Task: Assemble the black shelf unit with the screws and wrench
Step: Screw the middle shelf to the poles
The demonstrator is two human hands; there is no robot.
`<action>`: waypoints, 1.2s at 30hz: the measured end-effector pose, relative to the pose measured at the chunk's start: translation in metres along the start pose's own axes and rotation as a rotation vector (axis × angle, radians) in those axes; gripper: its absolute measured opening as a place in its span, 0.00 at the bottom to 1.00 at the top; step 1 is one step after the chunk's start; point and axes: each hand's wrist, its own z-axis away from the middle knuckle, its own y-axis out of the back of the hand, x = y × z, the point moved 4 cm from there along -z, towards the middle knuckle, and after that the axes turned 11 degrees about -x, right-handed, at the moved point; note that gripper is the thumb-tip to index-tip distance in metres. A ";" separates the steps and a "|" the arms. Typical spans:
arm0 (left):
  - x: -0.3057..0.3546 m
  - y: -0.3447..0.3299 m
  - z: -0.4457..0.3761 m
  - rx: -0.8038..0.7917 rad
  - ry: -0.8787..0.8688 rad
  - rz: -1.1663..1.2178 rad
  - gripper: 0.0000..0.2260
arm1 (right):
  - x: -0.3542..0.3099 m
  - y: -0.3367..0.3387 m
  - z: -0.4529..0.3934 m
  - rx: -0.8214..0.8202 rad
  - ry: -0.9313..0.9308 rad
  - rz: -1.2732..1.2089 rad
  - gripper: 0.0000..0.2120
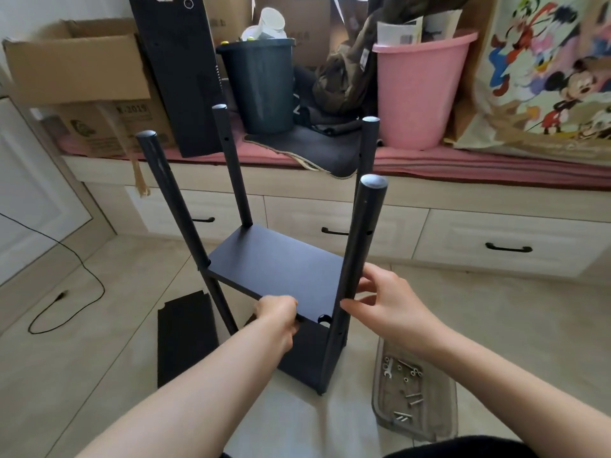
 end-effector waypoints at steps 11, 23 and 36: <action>0.001 0.009 -0.006 -0.017 -0.199 -0.047 0.20 | -0.002 -0.004 -0.004 -0.050 0.048 0.087 0.16; 0.004 0.012 -0.004 -0.098 -0.227 0.044 0.19 | -0.008 -0.009 -0.003 -0.051 0.036 0.091 0.12; 0.001 0.006 -0.004 -0.169 -0.291 -0.158 0.18 | -0.005 -0.011 -0.016 0.015 0.061 0.112 0.15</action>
